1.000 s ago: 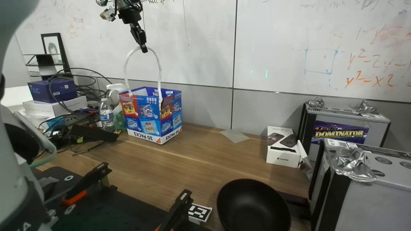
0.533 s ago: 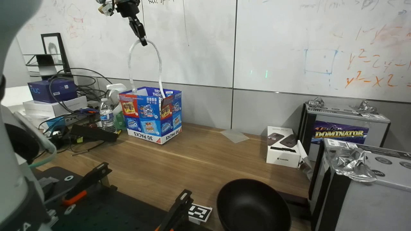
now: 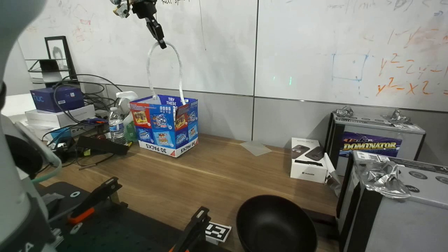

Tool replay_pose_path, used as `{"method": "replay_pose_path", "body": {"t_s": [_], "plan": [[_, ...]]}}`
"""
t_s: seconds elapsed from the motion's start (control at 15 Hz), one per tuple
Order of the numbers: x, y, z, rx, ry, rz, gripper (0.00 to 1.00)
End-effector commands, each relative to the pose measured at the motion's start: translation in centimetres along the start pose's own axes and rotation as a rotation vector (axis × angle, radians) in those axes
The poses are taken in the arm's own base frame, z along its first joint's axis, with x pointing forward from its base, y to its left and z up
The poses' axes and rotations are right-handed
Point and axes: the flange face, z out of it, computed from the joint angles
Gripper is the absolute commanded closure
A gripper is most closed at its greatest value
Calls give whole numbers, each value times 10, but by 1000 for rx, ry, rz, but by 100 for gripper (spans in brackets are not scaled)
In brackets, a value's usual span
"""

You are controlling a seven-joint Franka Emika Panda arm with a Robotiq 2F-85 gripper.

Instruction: Put the ropes in the carton box

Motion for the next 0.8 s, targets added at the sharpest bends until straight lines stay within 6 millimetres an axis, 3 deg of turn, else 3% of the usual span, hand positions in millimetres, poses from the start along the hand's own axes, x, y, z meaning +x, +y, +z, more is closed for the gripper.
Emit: {"method": "replay_pose_path", "body": {"t_s": [0.0,0.73], "plan": [[6,4,8,-21,31,14,97],[-1,23,62,-121,-15,6,97]]}}
